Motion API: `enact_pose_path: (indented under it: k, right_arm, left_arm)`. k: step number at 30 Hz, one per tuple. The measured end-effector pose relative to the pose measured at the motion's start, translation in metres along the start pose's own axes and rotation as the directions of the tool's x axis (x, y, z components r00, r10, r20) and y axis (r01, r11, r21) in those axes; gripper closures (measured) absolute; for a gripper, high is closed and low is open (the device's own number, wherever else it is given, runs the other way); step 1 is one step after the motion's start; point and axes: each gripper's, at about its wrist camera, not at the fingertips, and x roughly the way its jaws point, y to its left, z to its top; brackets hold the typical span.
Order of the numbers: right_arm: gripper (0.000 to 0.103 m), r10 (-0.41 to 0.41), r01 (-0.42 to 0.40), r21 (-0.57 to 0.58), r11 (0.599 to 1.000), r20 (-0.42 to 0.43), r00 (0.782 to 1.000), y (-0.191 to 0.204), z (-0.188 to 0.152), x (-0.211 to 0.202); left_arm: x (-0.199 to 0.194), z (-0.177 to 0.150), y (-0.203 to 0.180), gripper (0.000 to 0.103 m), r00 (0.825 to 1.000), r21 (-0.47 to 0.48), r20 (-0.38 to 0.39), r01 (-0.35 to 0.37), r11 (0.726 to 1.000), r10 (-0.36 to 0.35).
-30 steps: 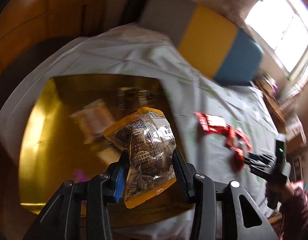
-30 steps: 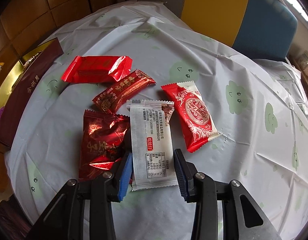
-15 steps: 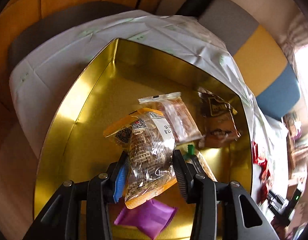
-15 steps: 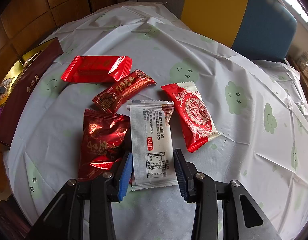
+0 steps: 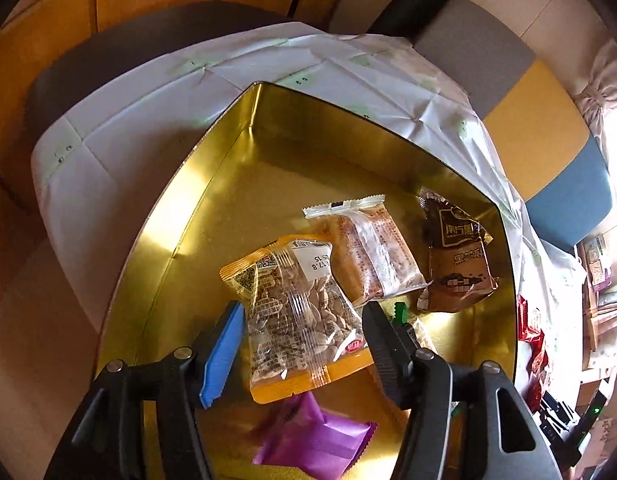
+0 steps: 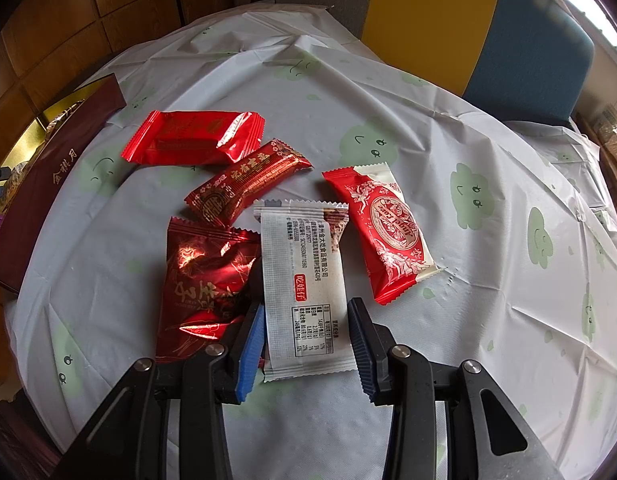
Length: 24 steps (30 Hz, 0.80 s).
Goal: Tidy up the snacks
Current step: 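Lower the nut pack into the tin and open the left tool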
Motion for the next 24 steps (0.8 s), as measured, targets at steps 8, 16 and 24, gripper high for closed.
enact_pose_path:
  k: [8, 16, 24]
  right_arm:
    - [0.063, -0.011, 0.011, -0.009, 1.000, 0.005, 1.000, 0.001, -0.001, -0.002]
    - [0.064, -0.006, 0.006, -0.009, 1.000, 0.000, 1.000, 0.001, -0.001, -0.004]
    - [0.064, -0.010, 0.010, -0.011, 1.000, -0.008, 1.000, 0.001, -0.002, -0.003]
  left_arm:
    - [-0.038, -0.019, -0.024, 0.041, 0.985, 0.113, 0.153, -0.103, 0.988, 0.085]
    - [-0.061, -0.054, -0.076, 0.041, 0.982, 0.290, 0.191, -0.050, 0.956, -0.007]
    - [-0.060, -0.099, -0.127, 0.041, 0.986, 0.450, 0.151, -0.011, 0.893, -0.064]
